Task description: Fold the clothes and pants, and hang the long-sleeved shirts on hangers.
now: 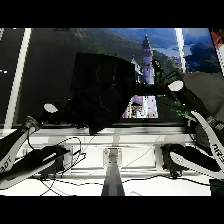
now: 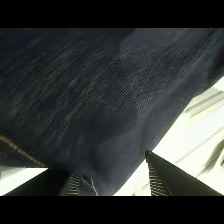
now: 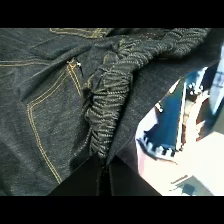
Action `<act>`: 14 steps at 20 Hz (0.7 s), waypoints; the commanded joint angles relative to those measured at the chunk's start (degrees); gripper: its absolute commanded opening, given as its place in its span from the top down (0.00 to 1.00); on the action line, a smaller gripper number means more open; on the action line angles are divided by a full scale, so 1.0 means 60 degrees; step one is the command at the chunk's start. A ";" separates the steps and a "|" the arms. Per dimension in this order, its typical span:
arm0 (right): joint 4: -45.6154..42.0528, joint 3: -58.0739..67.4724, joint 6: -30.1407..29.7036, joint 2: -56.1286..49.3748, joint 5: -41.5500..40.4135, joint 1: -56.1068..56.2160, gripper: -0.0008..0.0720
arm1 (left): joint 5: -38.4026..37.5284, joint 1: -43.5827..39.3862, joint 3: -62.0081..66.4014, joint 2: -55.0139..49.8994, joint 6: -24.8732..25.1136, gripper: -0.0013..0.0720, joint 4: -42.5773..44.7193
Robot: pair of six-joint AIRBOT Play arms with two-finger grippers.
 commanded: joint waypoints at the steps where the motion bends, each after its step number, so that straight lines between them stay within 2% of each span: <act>1: -0.0029 0.0051 -0.0033 0.0226 0.0058 0.0011 0.94 | 0.0397 -0.0765 -0.0044 0.0000 0.0051 0.62 -0.0809; 2: -0.0171 0.0153 -0.0036 0.0310 0.0204 0.0007 0.94 | 0.0393 -0.0801 -0.0040 0.0011 0.0095 0.85 -0.0820; 3: -0.0404 0.0331 -0.0033 0.0412 0.0437 0.0004 0.94 | 0.0342 -0.0794 0.0000 0.0025 0.0219 0.96 -0.0812; 6: -0.1504 0.1242 -0.0033 0.0849 0.1552 0.0004 0.94 | -0.0743 -0.0106 0.0710 0.0248 0.1166 0.96 -0.0739; 9: -0.2171 0.2317 -0.0029 0.1370 0.2623 0.0004 0.94 | -0.2051 0.1625 0.2379 0.0907 0.1362 0.96 -0.0106; 12: -0.2065 0.3286 0.0015 0.1905 0.3100 0.0007 0.94 | -0.2138 0.3333 0.4659 0.1854 0.1359 0.96 0.1960; 14: -0.0965 0.3789 0.0036 0.2182 0.3002 0.0007 0.94 | -0.1570 0.4339 0.6014 0.2521 0.1355 0.96 0.1843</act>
